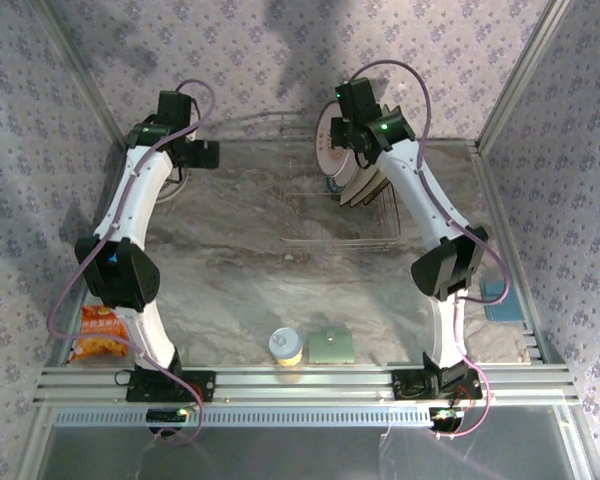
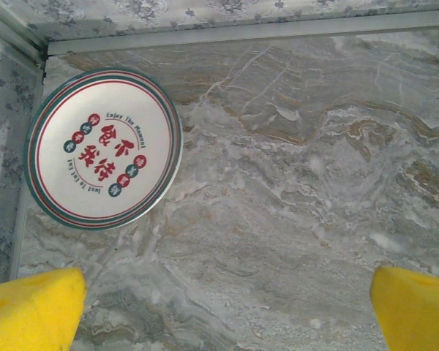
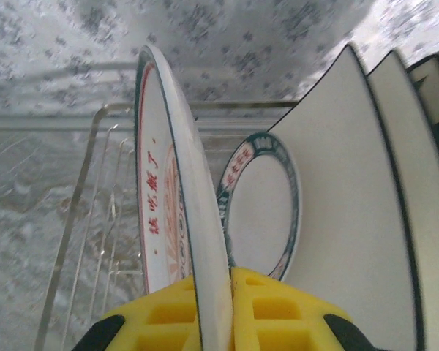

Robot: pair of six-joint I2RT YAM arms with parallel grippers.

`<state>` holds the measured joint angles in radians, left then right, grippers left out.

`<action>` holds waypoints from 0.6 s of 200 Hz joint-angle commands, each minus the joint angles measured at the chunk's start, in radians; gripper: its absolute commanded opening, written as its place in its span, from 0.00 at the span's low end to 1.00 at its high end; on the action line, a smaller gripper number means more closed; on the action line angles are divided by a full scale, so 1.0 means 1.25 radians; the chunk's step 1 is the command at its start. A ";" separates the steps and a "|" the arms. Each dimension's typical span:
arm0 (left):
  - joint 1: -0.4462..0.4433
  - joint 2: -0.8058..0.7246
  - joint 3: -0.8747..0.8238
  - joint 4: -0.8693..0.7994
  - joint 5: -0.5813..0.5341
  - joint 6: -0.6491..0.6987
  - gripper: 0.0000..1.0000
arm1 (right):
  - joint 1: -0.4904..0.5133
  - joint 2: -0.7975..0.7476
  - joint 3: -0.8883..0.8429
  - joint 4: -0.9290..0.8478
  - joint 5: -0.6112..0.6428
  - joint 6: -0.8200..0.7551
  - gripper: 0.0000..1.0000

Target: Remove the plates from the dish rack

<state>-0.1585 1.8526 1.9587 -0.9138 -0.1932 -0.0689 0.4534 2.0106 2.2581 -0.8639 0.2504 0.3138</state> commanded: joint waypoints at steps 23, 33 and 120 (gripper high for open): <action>0.029 -0.040 -0.002 -0.003 0.035 -0.005 0.99 | -0.086 -0.150 -0.244 0.350 -0.447 0.073 0.00; 0.032 -0.040 -0.022 0.001 0.042 -0.007 0.99 | -0.110 -0.160 -0.310 0.469 -0.597 0.139 0.00; 0.040 -0.036 -0.035 0.031 0.085 -0.015 0.99 | -0.121 -0.139 -0.513 0.879 -0.813 0.432 0.00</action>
<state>-0.1177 1.8412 1.9285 -0.9009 -0.1226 -0.0723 0.3084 1.8473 1.6272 0.0658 -0.6849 0.7624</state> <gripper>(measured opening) 0.990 0.102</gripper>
